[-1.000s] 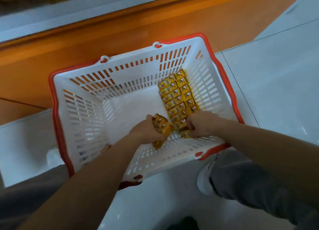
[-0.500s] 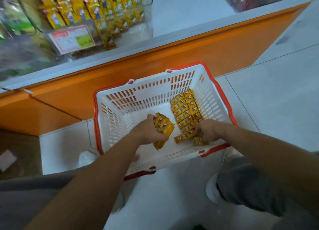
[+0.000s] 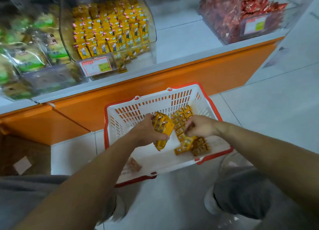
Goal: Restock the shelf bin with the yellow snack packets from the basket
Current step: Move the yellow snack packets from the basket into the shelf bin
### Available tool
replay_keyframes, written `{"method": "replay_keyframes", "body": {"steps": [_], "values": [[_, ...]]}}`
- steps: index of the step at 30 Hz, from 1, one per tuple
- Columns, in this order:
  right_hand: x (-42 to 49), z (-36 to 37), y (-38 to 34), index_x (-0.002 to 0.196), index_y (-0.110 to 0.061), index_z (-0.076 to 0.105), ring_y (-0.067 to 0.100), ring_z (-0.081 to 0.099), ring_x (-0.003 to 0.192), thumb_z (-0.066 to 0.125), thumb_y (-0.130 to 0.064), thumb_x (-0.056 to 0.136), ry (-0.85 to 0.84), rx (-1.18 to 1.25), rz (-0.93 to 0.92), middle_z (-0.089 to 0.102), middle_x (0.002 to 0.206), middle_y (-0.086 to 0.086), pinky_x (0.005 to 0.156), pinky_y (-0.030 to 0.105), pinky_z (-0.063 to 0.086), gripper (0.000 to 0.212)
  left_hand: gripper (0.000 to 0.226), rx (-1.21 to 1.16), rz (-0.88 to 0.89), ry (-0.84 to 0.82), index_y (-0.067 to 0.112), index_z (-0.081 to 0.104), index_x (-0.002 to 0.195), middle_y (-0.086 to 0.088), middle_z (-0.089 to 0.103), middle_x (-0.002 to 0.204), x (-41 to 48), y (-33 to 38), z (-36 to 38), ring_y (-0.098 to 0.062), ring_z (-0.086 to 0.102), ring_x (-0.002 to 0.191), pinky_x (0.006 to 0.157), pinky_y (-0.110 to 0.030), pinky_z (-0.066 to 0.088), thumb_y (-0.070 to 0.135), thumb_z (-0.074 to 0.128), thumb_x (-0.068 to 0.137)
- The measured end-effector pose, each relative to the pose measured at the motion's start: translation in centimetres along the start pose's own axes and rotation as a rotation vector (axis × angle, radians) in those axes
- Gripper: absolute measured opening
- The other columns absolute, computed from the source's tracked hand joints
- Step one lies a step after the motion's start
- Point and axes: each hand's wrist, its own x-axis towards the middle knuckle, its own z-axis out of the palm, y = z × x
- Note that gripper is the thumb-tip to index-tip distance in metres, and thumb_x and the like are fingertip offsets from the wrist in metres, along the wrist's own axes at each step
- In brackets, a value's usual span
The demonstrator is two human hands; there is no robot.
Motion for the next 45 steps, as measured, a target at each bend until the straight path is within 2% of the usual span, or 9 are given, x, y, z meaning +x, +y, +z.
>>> {"method": "replay_keyframes", "body": {"steps": [6,14,20,24,26,31,35,39,45], "values": [[-7.0,-7.5,-6.9,0.094,-0.023,0.075,0.004,0.060,0.081,0.062,-0.005,0.092,0.026,0.372,-0.218,0.073,0.096,-0.015,0.066,0.023,0.047,0.022,0.111,-0.086,0.150,0.014,0.029,0.029,0.146,0.022,0.054,0.105,-6.2,5.7,-6.6,-0.001,0.061,0.090,0.055,-0.007,0.048,0.063,0.087,0.058],[-9.8,-7.6,-13.4,0.116,-0.011,0.065,0.009,0.067,0.073,0.072,-0.023,0.074,0.224,0.976,-0.399,0.071,0.083,-0.001,0.062,0.025,0.053,0.044,0.105,-0.380,0.292,0.232,0.025,0.041,0.137,0.008,0.063,0.115,-10.9,9.5,-7.7,0.004,0.068,0.088,0.066,-0.015,0.053,0.055,0.086,0.047],[-7.5,-6.6,-15.3,0.108,-0.011,0.072,0.032,0.067,0.091,0.074,-0.035,0.076,0.332,1.186,-0.363,0.071,0.103,0.019,0.088,0.055,0.053,0.039,0.077,-0.647,0.308,0.379,0.024,0.054,0.134,0.006,0.068,0.117,-10.1,11.0,-8.0,-0.010,0.068,0.105,0.086,-0.030,0.058,0.044,0.077,0.063],[-6.3,-5.7,-16.5,0.114,-0.010,0.069,0.035,0.068,0.094,0.068,-0.033,0.085,0.328,1.254,-0.375,0.070,0.112,0.023,0.085,0.055,0.055,0.037,0.048,-0.762,0.370,0.341,0.030,0.061,0.118,0.008,0.075,0.099,-9.6,11.5,-7.5,-0.008,0.073,0.091,0.067,-0.018,0.056,0.036,0.071,0.072],[-5.7,-5.4,-17.1,0.114,-0.011,0.070,0.030,0.071,0.094,0.064,-0.031,0.092,0.330,1.273,-0.366,0.073,0.109,0.018,0.082,0.044,0.058,0.030,0.045,-0.810,0.365,0.382,0.028,0.061,0.116,0.011,0.076,0.094,-9.4,11.6,-7.6,-0.007,0.074,0.089,0.066,-0.019,0.057,0.034,0.071,0.073],[-4.7,-5.7,-18.4,0.104,-0.031,0.074,0.024,0.074,0.095,0.055,-0.040,0.099,0.285,1.172,-0.380,0.076,0.106,0.004,0.075,0.044,0.060,0.022,0.045,-0.865,0.292,0.480,0.024,0.072,0.102,-0.009,0.077,0.097,-8.8,11.0,-10.0,-0.032,0.075,0.093,0.082,-0.056,0.061,0.044,0.077,0.062],[-3.9,-6.0,-18.5,0.096,-0.028,0.072,0.018,0.062,0.056,0.050,-0.049,0.099,0.283,1.123,-0.274,0.067,0.071,0.006,0.047,0.028,0.045,0.030,0.036,-0.780,0.284,0.522,0.030,0.070,0.089,-0.003,0.076,0.082,-8.9,9.8,-12.5,-0.027,0.076,0.075,0.068,-0.044,0.061,0.047,0.081,0.059],[-3.1,-7.3,-18.3,0.126,-0.023,0.065,0.021,0.055,0.060,0.048,-0.014,0.095,0.186,1.217,-0.323,0.066,0.075,0.005,0.048,0.029,0.043,0.036,0.038,-0.720,0.281,0.576,0.029,0.066,0.105,0.000,0.078,0.086,-9.7,8.4,-15.2,-0.023,0.077,0.075,0.061,-0.034,0.060,0.029,0.089,0.074],[-2.9,-11.6,-19.9,0.122,-0.024,0.058,0.007,0.063,0.060,0.082,-0.017,0.079,0.628,0.732,-0.356,0.071,0.095,0.002,0.050,0.024,0.047,0.050,0.047,-0.595,0.323,0.630,0.031,0.063,0.109,0.008,0.078,0.090,-10.9,7.4,-18.5,-0.013,0.076,0.080,0.064,-0.033,0.061,0.032,0.090,0.071]]}}
